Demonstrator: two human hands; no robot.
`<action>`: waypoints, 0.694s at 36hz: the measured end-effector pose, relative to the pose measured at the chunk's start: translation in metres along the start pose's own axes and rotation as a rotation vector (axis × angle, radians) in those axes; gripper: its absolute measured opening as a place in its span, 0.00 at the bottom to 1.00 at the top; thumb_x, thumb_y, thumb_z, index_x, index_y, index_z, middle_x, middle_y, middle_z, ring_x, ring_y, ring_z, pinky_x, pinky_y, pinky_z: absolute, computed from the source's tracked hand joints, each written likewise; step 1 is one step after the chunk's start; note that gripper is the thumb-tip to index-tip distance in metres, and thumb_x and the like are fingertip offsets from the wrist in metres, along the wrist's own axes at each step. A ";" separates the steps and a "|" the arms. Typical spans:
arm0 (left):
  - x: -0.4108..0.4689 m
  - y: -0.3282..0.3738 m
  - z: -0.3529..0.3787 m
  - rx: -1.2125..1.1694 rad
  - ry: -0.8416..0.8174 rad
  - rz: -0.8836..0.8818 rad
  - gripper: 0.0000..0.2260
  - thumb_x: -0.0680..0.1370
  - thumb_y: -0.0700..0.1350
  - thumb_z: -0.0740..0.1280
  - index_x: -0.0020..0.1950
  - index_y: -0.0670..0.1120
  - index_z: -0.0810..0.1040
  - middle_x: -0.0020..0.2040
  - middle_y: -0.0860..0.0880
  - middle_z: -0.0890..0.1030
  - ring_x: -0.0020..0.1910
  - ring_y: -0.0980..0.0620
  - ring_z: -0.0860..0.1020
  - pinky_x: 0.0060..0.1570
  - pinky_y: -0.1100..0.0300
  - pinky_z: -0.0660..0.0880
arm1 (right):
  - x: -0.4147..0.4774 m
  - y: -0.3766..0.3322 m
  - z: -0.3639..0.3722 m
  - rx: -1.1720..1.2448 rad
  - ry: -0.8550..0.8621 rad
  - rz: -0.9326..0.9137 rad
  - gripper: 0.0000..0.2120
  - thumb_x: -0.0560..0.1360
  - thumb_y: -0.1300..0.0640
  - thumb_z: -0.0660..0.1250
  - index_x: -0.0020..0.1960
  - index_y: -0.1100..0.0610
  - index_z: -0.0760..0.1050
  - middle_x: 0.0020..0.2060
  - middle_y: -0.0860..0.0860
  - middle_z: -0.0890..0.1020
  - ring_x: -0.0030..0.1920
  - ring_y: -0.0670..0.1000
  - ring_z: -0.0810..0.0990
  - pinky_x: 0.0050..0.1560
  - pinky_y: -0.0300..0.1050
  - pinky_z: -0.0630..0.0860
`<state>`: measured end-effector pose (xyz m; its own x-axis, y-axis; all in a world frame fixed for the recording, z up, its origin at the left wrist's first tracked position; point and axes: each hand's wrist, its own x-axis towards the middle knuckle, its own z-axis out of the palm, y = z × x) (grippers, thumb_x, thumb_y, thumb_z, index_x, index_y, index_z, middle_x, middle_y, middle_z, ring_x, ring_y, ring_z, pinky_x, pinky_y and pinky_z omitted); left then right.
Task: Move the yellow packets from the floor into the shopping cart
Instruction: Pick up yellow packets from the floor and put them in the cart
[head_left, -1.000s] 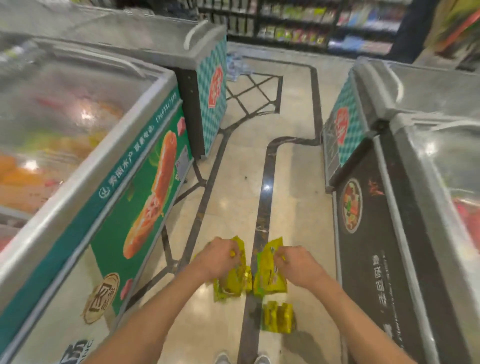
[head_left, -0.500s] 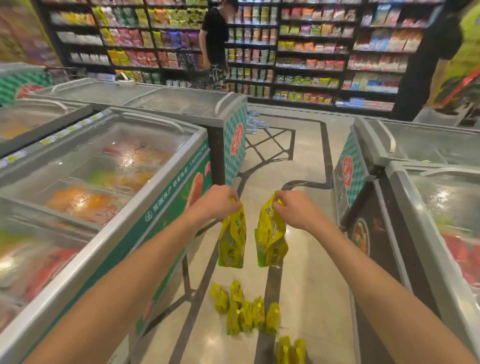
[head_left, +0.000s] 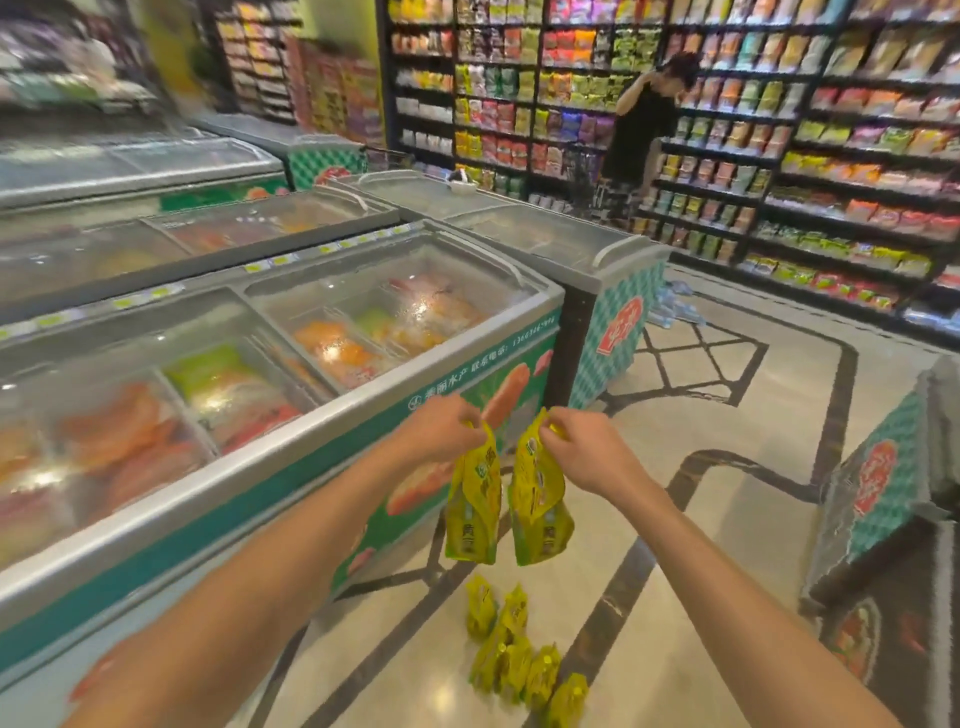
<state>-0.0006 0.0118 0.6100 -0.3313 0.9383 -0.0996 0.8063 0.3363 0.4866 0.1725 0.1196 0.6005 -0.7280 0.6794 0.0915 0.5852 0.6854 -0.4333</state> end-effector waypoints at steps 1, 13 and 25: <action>-0.010 -0.005 -0.001 -0.009 0.025 -0.031 0.09 0.80 0.46 0.64 0.54 0.45 0.83 0.49 0.51 0.82 0.40 0.53 0.77 0.32 0.67 0.69 | 0.001 -0.006 0.004 0.015 -0.017 -0.033 0.11 0.78 0.53 0.58 0.40 0.56 0.72 0.35 0.53 0.79 0.38 0.54 0.77 0.37 0.49 0.70; -0.151 -0.083 -0.013 -0.082 0.215 -0.434 0.10 0.78 0.45 0.63 0.43 0.43 0.81 0.38 0.48 0.78 0.36 0.52 0.72 0.37 0.59 0.68 | 0.001 -0.111 0.083 0.007 -0.244 -0.380 0.10 0.79 0.52 0.59 0.51 0.53 0.77 0.43 0.53 0.82 0.46 0.55 0.79 0.43 0.48 0.71; -0.341 -0.181 -0.029 -0.133 0.371 -0.867 0.12 0.76 0.45 0.60 0.39 0.41 0.78 0.33 0.41 0.78 0.31 0.45 0.73 0.32 0.56 0.69 | -0.044 -0.287 0.160 0.065 -0.447 -0.710 0.10 0.76 0.53 0.58 0.36 0.50 0.70 0.31 0.49 0.76 0.37 0.54 0.75 0.37 0.48 0.67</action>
<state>-0.0473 -0.3713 0.5810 -0.9406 0.2734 -0.2012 0.1522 0.8694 0.4701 -0.0201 -0.1487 0.5772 -0.9964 -0.0843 0.0038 -0.0766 0.8852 -0.4588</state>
